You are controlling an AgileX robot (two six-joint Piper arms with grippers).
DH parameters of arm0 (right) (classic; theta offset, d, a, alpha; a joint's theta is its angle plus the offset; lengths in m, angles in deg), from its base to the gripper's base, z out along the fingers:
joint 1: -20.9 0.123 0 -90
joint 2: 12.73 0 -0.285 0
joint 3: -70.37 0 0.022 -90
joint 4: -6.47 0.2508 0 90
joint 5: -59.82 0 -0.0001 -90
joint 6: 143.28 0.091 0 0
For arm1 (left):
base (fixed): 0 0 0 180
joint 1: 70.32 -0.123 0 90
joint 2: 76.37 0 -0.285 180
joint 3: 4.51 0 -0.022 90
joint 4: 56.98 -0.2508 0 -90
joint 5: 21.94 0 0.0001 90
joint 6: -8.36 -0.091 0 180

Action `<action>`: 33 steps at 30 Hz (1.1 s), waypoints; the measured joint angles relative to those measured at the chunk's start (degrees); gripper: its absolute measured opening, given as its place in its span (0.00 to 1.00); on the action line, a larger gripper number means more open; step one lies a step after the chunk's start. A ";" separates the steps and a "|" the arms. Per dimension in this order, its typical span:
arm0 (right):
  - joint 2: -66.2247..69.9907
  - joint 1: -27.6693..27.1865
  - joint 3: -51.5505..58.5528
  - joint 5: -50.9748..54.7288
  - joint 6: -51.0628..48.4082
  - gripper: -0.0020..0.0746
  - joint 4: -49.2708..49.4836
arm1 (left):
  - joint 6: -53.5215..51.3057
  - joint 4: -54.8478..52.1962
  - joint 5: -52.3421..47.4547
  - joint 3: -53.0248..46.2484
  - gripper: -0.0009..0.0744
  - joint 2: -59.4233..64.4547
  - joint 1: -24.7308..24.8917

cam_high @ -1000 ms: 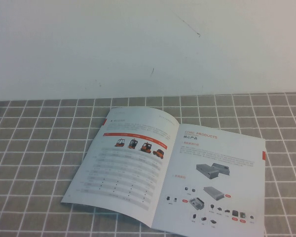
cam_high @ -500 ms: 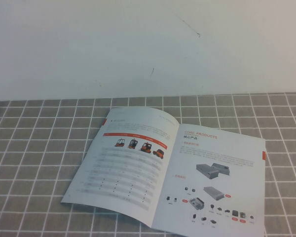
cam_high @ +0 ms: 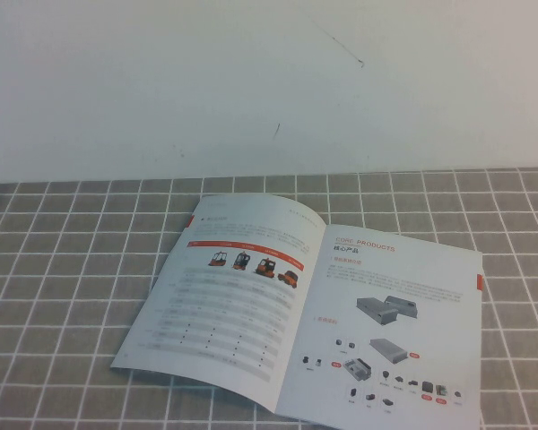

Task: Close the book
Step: 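Close the open booklet and leave it lying on the table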

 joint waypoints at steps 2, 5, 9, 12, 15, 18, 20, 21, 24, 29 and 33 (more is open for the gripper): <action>0.00 0.00 0.00 0.00 0.00 0.02 0.00 | 0.00 0.00 0.00 0.00 0.01 0.00 0.00; 0.00 0.00 0.00 0.00 0.00 0.02 0.00 | 0.00 0.00 0.00 0.00 0.01 0.00 0.00; 0.00 0.00 0.00 0.00 0.00 0.02 0.00 | 0.00 0.00 0.00 0.00 0.01 0.00 0.21; 0.00 0.00 0.00 0.00 0.00 0.02 0.00 | 0.00 0.00 0.00 0.00 0.01 0.00 0.34; 0.00 0.00 0.00 0.00 0.00 0.02 0.00 | 0.00 0.00 0.00 0.00 0.01 0.00 0.34; 0.00 0.00 0.00 0.00 0.00 0.02 0.00 | 0.00 0.00 0.00 0.00 0.01 0.00 0.47; 0.00 0.00 0.00 0.00 0.00 0.02 0.00 | 0.00 0.00 0.00 0.00 0.01 0.00 0.58; 0.00 0.00 0.00 0.00 0.00 0.02 0.00 | 0.00 0.00 0.00 0.00 0.01 0.00 0.69; 0.00 0.00 -0.09 0.00 0.00 0.02 0.00 | 0.00 0.00 0.00 0.00 0.01 0.00 0.81; 0.00 0.00 -0.09 0.00 0.00 0.02 0.00 | 0.00 0.00 0.00 0.00 0.01 0.00 0.93; 0.00 0.00 -0.09 0.00 0.00 0.02 0.00 | 0.00 0.00 0.00 0.00 0.01 0.00 0.93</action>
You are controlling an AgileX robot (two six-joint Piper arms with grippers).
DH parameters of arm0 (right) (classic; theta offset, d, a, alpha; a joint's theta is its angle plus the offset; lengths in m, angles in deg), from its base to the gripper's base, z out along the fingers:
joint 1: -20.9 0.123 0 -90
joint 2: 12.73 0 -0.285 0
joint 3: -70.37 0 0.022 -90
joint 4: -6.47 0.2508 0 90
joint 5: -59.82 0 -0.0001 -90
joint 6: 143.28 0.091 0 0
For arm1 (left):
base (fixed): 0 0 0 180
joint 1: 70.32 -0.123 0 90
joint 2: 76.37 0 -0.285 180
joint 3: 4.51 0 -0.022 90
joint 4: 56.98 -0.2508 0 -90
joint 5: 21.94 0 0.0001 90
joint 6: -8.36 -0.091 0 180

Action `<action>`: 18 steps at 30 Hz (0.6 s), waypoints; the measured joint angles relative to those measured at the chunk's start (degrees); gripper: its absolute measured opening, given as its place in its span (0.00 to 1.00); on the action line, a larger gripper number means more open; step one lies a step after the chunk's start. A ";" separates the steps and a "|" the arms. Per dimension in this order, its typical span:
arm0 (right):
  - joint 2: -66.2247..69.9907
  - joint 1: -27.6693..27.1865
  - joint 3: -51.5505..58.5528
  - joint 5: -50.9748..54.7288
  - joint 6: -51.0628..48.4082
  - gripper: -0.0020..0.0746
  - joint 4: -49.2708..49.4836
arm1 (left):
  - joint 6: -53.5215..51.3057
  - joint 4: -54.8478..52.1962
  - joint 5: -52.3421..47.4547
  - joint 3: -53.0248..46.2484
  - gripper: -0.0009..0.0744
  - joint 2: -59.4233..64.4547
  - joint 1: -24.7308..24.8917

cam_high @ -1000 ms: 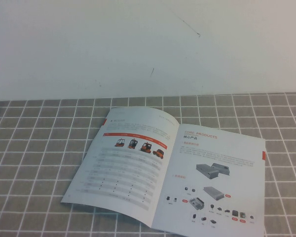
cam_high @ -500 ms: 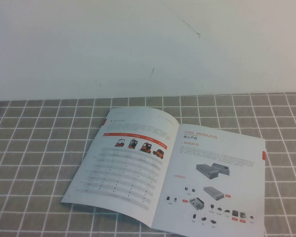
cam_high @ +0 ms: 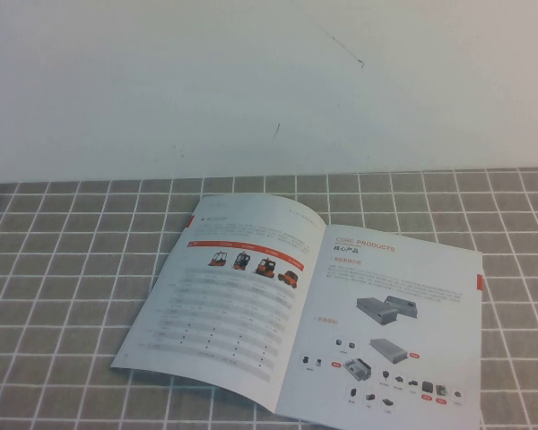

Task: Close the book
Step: 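Close the open booklet and leave it lying on the table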

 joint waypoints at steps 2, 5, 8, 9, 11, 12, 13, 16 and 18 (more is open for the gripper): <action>0.00 0.00 0.00 0.00 0.00 0.02 0.00 | 0.00 -0.11 0.00 0.00 0.01 0.00 0.00; 0.00 0.00 0.00 0.00 0.00 0.02 0.00 | 0.00 -0.11 0.00 0.00 0.01 0.00 0.00; 0.00 0.00 0.00 0.00 0.00 0.02 0.00 | 0.00 -0.11 0.00 0.00 0.01 0.00 0.00; 0.00 0.00 0.00 0.00 0.00 0.02 0.00 | 0.00 -0.11 0.00 0.00 0.01 0.00 0.00; 0.00 0.00 0.00 0.00 0.00 0.02 0.00 | 0.00 -0.11 0.00 0.00 0.01 0.00 0.00; 0.00 0.00 0.00 0.00 0.00 0.02 0.00 | 0.00 -0.11 0.00 0.00 0.01 0.00 0.00; 0.00 0.00 0.00 0.00 0.00 0.02 0.00 | 0.00 -0.11 0.00 0.00 0.01 0.00 0.00; 0.00 0.00 0.00 -0.89 0.00 0.02 0.00 | 0.00 -0.18 0.00 0.00 0.01 0.00 0.00; 0.00 0.00 0.35 -2.58 0.00 0.02 0.00 | 0.00 -0.23 0.35 0.00 0.01 0.00 0.00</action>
